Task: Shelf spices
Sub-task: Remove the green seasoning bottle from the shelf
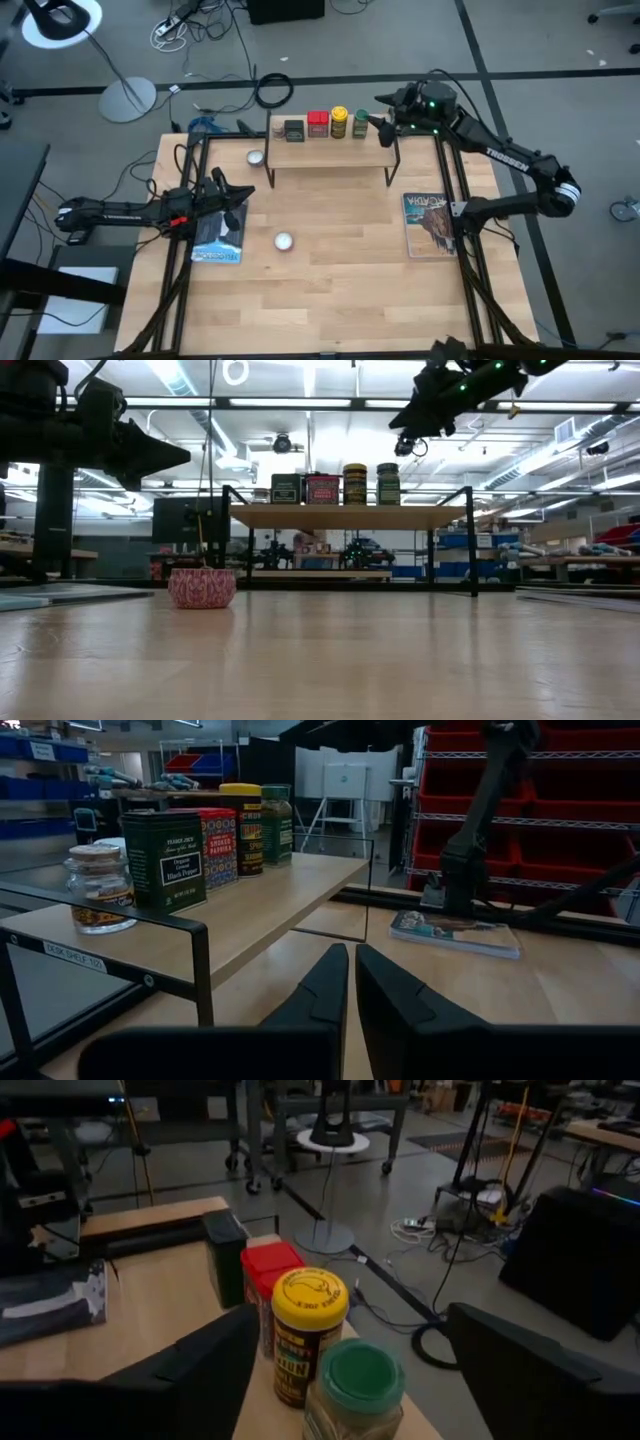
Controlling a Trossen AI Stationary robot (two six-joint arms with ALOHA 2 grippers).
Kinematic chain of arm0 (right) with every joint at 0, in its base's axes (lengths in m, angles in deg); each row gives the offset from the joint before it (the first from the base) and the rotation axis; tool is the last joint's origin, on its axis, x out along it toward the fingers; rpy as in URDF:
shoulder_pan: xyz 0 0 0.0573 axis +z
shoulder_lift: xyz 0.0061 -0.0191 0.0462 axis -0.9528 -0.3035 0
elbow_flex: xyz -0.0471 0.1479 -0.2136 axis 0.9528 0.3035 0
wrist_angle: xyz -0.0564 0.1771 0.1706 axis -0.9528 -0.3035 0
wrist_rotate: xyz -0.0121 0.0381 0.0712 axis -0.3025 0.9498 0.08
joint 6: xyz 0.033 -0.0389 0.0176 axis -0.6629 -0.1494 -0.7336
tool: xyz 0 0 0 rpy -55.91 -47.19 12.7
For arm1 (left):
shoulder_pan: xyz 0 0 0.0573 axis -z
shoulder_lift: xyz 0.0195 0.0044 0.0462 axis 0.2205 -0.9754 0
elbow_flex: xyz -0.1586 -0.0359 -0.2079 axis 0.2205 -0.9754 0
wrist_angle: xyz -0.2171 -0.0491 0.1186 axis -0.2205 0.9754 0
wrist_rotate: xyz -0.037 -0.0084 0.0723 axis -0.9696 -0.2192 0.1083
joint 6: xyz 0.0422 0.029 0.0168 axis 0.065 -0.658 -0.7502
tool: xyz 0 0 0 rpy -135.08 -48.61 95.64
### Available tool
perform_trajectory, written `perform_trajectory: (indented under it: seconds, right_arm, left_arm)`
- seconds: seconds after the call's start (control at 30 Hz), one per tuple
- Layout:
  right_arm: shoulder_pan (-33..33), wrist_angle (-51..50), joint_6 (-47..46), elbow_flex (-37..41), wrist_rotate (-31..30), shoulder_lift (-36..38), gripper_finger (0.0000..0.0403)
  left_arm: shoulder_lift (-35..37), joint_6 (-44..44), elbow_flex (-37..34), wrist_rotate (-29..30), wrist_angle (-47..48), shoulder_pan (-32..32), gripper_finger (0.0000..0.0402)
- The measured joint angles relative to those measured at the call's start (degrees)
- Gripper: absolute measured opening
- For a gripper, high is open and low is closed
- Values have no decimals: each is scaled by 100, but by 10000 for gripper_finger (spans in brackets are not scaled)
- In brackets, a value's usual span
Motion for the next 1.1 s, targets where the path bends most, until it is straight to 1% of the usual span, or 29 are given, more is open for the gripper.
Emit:
perform_trajectory:
  seconds: [0.1, 0.23, 0.33, 0.7, 0.8, 0.87, 0.97, 1.1]
  right_arm:
    - [0, -36, 1, -2, -53, -225, 344]
    - [0, -18, 4, -2, -323, -543, 353]
    - [0, 45, 4, 0, -437, -738, 354]
    - [4, 182, -50, 2, -471, -1296, 350]
    - [11, 242, -50, 2, -483, -1314, 337]
    - [37, 276, -50, 2, -481, -1312, 321]
    - [43, 254, -50, 2, -477, -1273, 288]
    - [62, 277, -94, 2, -435, -1260, 233]
  left_arm:
    - [0, 0, 0, 0, 0, 0, 29]
    - [0, 0, 0, 0, 0, 0, 29]
    - [0, 0, 0, 0, 0, 0, 29]
    - [0, -27, 0, 0, 0, 0, 29]
    - [0, -28, 0, 2, 1, 0, 29]
    - [0, -31, 0, 2, 2, 0, 29]
    - [0, -33, 0, 2, 2, 0, 29]
    - [0, -35, 1, 2, 4, -1, 29]
